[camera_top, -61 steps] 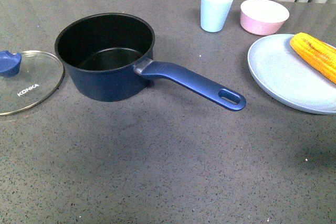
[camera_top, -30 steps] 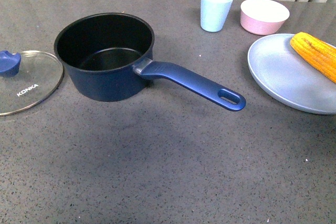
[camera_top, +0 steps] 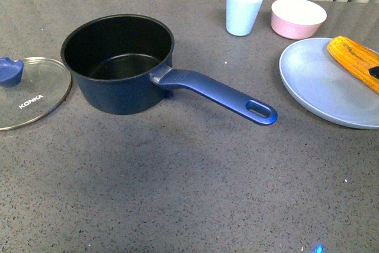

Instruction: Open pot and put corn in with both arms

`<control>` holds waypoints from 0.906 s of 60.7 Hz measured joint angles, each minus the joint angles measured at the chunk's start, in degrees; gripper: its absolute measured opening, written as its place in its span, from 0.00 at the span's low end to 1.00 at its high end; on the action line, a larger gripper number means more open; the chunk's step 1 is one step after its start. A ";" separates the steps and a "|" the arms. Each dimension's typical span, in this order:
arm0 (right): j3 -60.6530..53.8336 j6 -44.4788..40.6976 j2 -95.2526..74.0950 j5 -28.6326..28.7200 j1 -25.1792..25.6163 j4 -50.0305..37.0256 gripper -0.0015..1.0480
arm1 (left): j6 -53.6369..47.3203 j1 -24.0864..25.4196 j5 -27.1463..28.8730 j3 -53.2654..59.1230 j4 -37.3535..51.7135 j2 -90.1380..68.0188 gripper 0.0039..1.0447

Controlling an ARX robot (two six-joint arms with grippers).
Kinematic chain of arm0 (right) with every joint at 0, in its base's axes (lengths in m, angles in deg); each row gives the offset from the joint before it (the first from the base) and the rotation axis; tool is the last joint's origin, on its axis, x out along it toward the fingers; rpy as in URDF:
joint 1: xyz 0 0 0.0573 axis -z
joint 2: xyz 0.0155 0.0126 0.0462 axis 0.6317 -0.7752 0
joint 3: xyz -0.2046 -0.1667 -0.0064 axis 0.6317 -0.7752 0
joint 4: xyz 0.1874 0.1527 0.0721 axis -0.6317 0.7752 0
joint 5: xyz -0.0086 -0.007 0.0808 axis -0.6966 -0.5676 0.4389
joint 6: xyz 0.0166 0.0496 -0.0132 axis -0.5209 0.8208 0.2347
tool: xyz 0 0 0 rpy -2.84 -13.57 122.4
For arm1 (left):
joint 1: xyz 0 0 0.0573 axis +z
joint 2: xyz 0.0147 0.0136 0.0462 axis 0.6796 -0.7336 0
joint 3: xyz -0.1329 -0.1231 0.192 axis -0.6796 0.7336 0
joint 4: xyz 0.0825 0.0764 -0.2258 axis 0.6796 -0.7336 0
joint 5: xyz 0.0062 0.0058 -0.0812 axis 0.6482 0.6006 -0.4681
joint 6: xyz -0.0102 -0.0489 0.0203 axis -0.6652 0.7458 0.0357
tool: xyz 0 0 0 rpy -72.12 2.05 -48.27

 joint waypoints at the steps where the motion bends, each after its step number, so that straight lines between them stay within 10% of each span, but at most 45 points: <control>1: 0.52 0.02 -0.42 0.09 -0.15 0.26 0.91 | 0.00 0.00 0.00 0.00 0.00 0.00 0.92; 40: 8.44 1.31 -7.02 0.94 -2.10 7.58 0.91 | 0.00 0.00 -0.02 0.00 0.00 0.00 0.92; 55: 8.70 1.36 -7.04 0.94 -2.43 7.98 0.59 | 0.00 0.00 0.00 0.00 0.00 0.00 0.92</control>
